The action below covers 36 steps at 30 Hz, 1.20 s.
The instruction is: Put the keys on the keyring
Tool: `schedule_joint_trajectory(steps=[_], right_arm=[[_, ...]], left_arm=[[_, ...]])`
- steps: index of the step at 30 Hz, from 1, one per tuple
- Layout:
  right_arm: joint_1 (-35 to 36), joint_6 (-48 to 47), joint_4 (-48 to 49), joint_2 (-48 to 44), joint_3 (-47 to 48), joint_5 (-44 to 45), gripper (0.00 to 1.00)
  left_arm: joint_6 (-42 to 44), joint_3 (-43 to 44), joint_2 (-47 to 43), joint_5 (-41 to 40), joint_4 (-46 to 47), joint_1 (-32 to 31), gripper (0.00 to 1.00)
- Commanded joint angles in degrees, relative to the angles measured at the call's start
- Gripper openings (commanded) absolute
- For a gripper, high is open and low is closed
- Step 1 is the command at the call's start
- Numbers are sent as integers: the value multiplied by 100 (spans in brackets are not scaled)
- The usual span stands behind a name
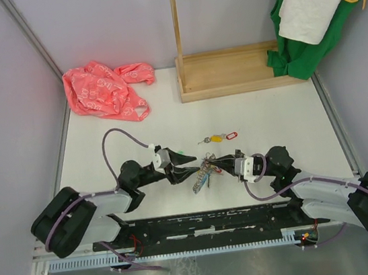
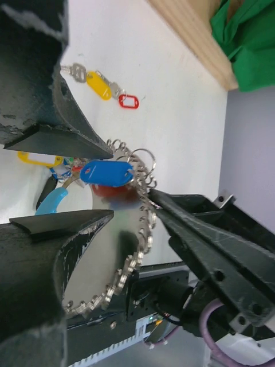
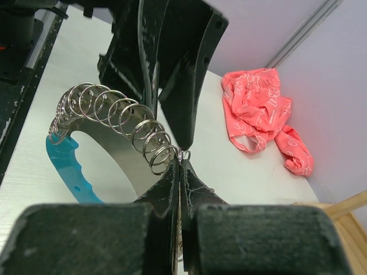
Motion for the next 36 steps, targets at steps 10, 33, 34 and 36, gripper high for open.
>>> schedule_joint_trajectory(steps=[10, 33, 34, 36], right_arm=[[-26, -570, 848, 711, -122, -110, 1], [-32, -348, 891, 946, -538, -80, 1], [-32, -345, 899, 914, -566, -82, 1], [-32, -364, 834, 811, -617, -75, 1]], left_arm=[[417, -158, -644, -722, -368, -323, 49], [1242, -749, -1061, -2855, -1023, -1739, 40], [1343, -796, -1166, -2900, -1043, -1713, 40], [1491, -803, -1354, -2943, -1126, -1610, 40]])
